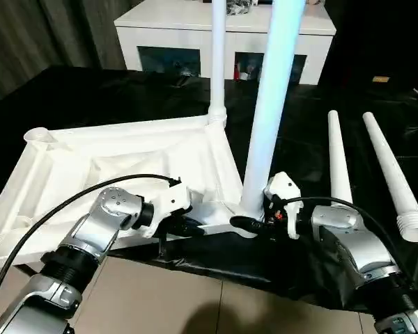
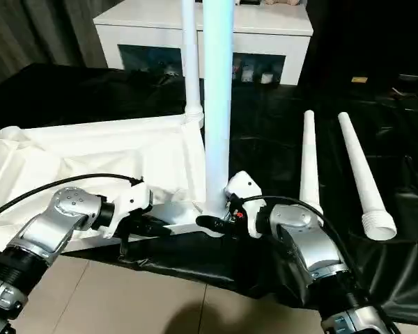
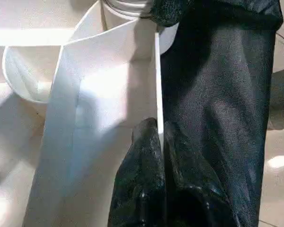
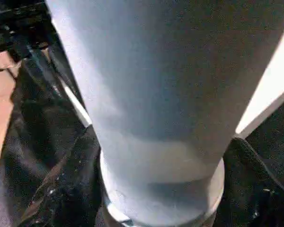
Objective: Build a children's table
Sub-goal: Rotate leg to tighten
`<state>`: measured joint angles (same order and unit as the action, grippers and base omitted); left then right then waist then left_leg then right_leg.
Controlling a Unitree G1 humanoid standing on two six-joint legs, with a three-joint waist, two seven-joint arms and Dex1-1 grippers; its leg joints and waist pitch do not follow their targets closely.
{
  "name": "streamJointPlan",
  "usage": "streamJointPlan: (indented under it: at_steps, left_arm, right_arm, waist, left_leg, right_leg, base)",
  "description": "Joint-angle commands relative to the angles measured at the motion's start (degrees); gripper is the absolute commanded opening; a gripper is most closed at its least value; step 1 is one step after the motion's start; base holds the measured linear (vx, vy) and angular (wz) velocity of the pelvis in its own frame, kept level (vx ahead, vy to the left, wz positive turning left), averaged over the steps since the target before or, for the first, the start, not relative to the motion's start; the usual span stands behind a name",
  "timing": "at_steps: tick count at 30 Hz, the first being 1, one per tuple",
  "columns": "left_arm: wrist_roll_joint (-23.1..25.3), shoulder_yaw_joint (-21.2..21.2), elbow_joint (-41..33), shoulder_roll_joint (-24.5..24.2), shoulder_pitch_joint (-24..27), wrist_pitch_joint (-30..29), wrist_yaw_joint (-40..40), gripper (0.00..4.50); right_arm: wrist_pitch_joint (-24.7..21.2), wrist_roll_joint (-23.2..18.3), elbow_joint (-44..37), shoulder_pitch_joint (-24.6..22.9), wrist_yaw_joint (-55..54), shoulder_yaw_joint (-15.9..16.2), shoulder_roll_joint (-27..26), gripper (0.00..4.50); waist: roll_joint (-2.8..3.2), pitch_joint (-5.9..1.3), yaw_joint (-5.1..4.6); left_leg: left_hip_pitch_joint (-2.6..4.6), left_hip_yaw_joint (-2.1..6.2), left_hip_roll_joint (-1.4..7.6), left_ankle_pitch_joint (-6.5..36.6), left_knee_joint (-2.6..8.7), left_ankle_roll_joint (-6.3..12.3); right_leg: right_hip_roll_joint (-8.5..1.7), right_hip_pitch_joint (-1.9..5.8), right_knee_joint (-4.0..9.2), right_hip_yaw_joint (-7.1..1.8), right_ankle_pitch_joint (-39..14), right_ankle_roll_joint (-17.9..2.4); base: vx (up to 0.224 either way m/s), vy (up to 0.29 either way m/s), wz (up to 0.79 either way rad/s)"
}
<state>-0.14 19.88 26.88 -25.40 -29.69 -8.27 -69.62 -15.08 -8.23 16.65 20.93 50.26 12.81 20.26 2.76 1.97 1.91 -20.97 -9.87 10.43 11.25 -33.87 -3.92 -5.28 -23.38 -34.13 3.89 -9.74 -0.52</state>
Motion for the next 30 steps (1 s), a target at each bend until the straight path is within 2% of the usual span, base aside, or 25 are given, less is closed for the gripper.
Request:
streamJointPlan:
  at_steps: [1,2,3,4,6,7,9,10,11,12,14,15,16,18,19,20,22,23,25,26,27,29,30]
  left_arm:
    - [0.96,0.46,0.45,0.98,-1.19,-0.53,1.15,0.0]
    - [1.07,0.36,0.69,1.16,-1.28,-0.73,1.65,0.0]
    - [1.77,-0.64,2.82,2.97,-2.19,-2.96,6.24,0.0]
    - [2.17,-1.28,4.13,4.2,-2.85,-4.17,9.22,0.0]
    - [2.55,-2.1,5.88,6.04,-3.83,-5.76,13.12,0.0]
    - [2.85,-2.99,7.7,8.04,-4.84,-7.11,17.28,0.0]
    - [2.81,-4.09,9.64,10.56,-6.0,-8.79,21.88,0.0]
    - [2.79,-4.59,10.44,11.85,-6.51,-9.49,24.13,0.0]
    - [2.72,-5.13,11.51,13.55,-7.2,-10.55,26.76,0.0]
    - [2.78,-6.08,13.32,16.17,-8.29,-11.72,31.02,0.0]
    - [2.92,-6.82,14.72,18.02,-9.1,-12.26,34.12,0.0]
    - [3.2,-6.89,15.53,18.74,-9.54,-12.03,35.15,0.0]
    - [3.31,-6.87,15.79,18.99,-9.67,-11.9,35.54,0.0]
    - [3.62,-6.93,17.03,20.18,-10.32,-11.14,37.39,0.0]
    - [3.51,-7.01,17.33,20.58,-10.45,-10.78,37.68,0.0]
    - [3.51,-7.01,17.33,20.58,-10.45,-10.78,37.68,0.0]
    - [3.8,-6.55,17.02,20.3,-10.26,-10.14,37.01,0.0]
    - [4.13,-5.85,16.32,19.63,-9.83,-8.82,35.54,0.0]
    - [4.3,-5.42,15.88,19.2,-9.57,-7.93,34.55,0.0]
    - [4.42,-5.16,15.17,18.7,-9.16,-8.13,33.73,0.0]
    - [4.35,-4.13,13.54,17.31,-8.14,-6.59,30.11,0.0]
    - [4.12,-3.88,12.5,16.36,-7.38,-6.27,28.16,0.0]
    - [3.13,-3.55,10.29,14.51,-5.53,-5.27,23.83,0.0]
  right_arm:
    - [-1.41,2.13,3.81,1.41,-7.3,-1.41,-2.23,2.73]
    - [-1.63,2.11,4.09,1.51,-8.11,-1.71,-2.61,2.71]
    - [-3.54,1.73,6.2,2.31,-14.92,-4.34,-5.96,2.7]
    - [-4.59,1.42,7.18,2.73,-18.69,-5.78,-7.92,2.7]
    - [-6.33,0.78,8.62,3.44,-24.46,-8.11,-10.82,2.7]
    - [-7.77,0.3,10.29,4.26,-30.08,-10.23,-13.59,2.7]
    - [-8.43,0.47,12.69,5.25,-36.17,-11.95,-16.35,2.7]
    - [-8.29,0.52,14.19,5.8,-39.49,-12.87,-17.64,2.7]
    - [-7.66,0.95,16.54,6.62,-43.58,-13.55,-18.99,2.7]
    - [-6.28,1.5,20.45,8.06,-49.23,-14.71,-20.95,2.7]
    - [-5.06,1.9,23.35,9.18,-52.8,-15.59,-22.26,2.7]
    - [-4.57,2.08,24.72,9.89,-53.6,-15.86,-22.89,2.7]
    - [-4.03,2.13,25.21,10.15,-53.77,-15.88,-23.08,2.7]
    - [-0.7,2.37,27.48,11.6,-53.2,-15.88,-24.07,2.7]
    - [1.23,2.49,27.91,12.14,-50.99,-15.28,-24.25,3.05]
    - [1.23,2.49,27.91,12.14,-50.99,-15.28,-24.25,3.26]
    - [2.87,2.75,27.43,12.73,-48.38,-14.47,-24.05,3.4]
    - [3.97,3.18,27.17,13.1,-47.41,-13.93,-23.63,3.4]
    - [4.54,3.5,27.02,13.26,-46.86,-13.57,-23.33,3.74]
    - [5.13,3.51,26.65,13.3,-45.58,-13.25,-23.02,3.74]
    - [5.13,3.18,25.03,12.93,-42.0,-12.52,-21.82,3.81]
    - [4.64,2.76,23.48,12.26,-38.88,-12.15,-20.46,3.81]
    - [3.34,1.67,18.32,9.65,-30.81,-10.54,-16.56,3.81]
  waist:
    - [-0.31,-2.86,0.01]
    - [-0.25,-2.79,-0.24]
    - [-0.14,-2.77,-0.35]
    - [-0.16,-2.68,-0.5]
    - [-0.2,-2.75,-0.5]
    - [0.09,-2.75,-0.55]
    - [-0.07,-2.62,-0.52]
    - [-0.11,-2.48,-0.58]
    - [0.23,-2.47,-0.63]
    - [0.05,-2.45,-0.77]
    - [-0.03,-2.49,-0.86]
    - [-0.32,-2.55,-0.67]
    - [-0.38,-2.58,-0.63]
    - [-0.22,-2.68,-0.65]
    - [-0.21,-2.78,-0.58]
    - [-0.2,-2.79,-0.61]
    - [-0.21,-2.77,-0.59]
    - [-0.25,-2.76,-0.63]
    - [-0.23,-3.03,-0.97]
    - [-0.39,-3.13,-1.12]
    - [-0.33,-3.14,-1.16]
    - [-0.62,-3.13,-1.37]
    - [-0.79,-3.18,-1.1]
  left_leg:
    - [0.17,0.58,2.15,14.74,4.55,1.89]
    - [0.16,0.65,2.11,15.51,4.61,1.4]
    - [0.14,0.67,2.03,15.69,4.64,1.11]
    - [0.44,0.63,2.0,16.38,4.66,0.39]
    - [0.64,0.75,1.91,16.8,4.71,-0.44]
    - [0.66,0.64,1.89,16.94,4.67,-0.42]
    - [0.8,0.73,1.85,17.86,4.87,-0.98]
    - [1.08,0.72,1.68,19.64,4.85,-1.25]
    - [1.22,0.84,1.66,20.59,4.92,-1.31]
    - [1.19,0.87,1.57,20.73,4.87,-1.78]
    - [1.46,0.89,1.54,21.37,4.85,-1.8]
    - [1.54,0.82,1.44,21.25,4.89,-0.88]
    - [1.32,0.85,1.41,20.81,4.93,-0.51]
    - [1.13,0.84,1.38,20.08,5.04,0.26]
    - [1.09,0.8,1.43,19.83,5.04,0.73]
    - [0.91,0.86,1.47,19.38,5.1,0.87]
    - [0.79,0.86,1.56,18.92,5.23,1.45]
    - [0.7,0.86,1.57,18.98,5.25,1.59]
    - [-0.03,1.16,1.56,17.47,5.35,1.8]
    - [-0.12,1.13,1.67,16.65,5.32,1.9]
    - [0.1,0.98,1.7,16.01,5.1,2.41]
    - [-0.22,0.81,1.8,14.66,4.94,3.57]
    - [-0.28,0.61,1.73,12.86,4.65,4.86]
  right_leg:
    - [-2.82,3.06,4.24,-2.26,-16.22,-11.89]
    - [-2.88,2.95,4.37,-2.26,-17.71,-11.55]
    - [-2.81,3.01,4.42,-2.22,-18.43,-11.25]
    - [-2.78,2.6,4.7,-2.29,-19.96,-10.9]
    - [-2.84,2.58,4.88,-2.28,-21.51,-10.24]
    - [-2.79,2.38,4.87,-2.44,-20.68,-10.21]
    - [-2.62,2.45,4.94,-2.28,-20.65,-10.04]
    - [-2.65,2.3,5.28,-2.23,-22.89,-9.42]
    - [-2.75,2.2,5.46,-2.21,-24.41,-8.82]
    - [-2.82,2.09,5.56,-2.2,-25.33,-8.34]
    - [-2.79,1.95,5.81,-2.16,-26.41,-7.9]
    - [-2.67,1.95,6.03,-2.2,-25.96,-7.44]
    - [-2.7,2.1,5.97,-2.19,-25.52,-7.44]
    - [-2.71,2.28,5.98,-2.11,-24.58,-7.21]
    - [-2.78,2.36,5.95,-2.11,-23.96,-7.4]
    - [-2.84,2.53,5.9,-2.11,-23.45,-7.48]
    - [-2.8,2.72,5.84,-2.07,-22.31,-7.88]
    - [-2.78,2.75,5.82,-2.05,-22.2,-7.92]
    - [-2.94,3.37,5.45,-1.96,-20.63,-8.05]
    - [-2.89,3.33,5.35,-1.94,-19.59,-8.25]
    - [-2.88,3.03,5.31,-1.97,-17.97,-9.09]
    - [-2.99,3.24,5.03,-2.06,-16.03,-10.61]
    - [-2.95,3.59,4.94,-2.04,-14.27,-10.95]
  base:
    - [0.0,0.0,0.0]
    - [0.0,0.0,0.0]
    - [0.0,0.0,0.0]
    - [0.0,0.0,0.0]
    - [0.0,0.0,0.0]
    - [0.0,0.0,0.0]
    - [0.0,0.0,0.0]
    - [0.0,0.0,0.0]
    - [0.0,0.0,0.0]
    - [0.0,0.0,0.0]
    - [0.0,0.0,0.0]
    - [0.0,0.0,0.0]
    - [0.0,0.0,0.0]
    - [0.0,0.0,0.0]
    - [0.0,0.0,0.0]
    - [0.0,0.0,0.0]
    - [0.0,0.0,0.0]
    - [0.0,0.0,0.0]
    - [0.0,0.0,0.0]
    - [0.0,0.0,0.0]
    - [0.0,0.0,0.0]
    - [0.0,0.0,0.0]
    - [0.0,0.0,0.0]
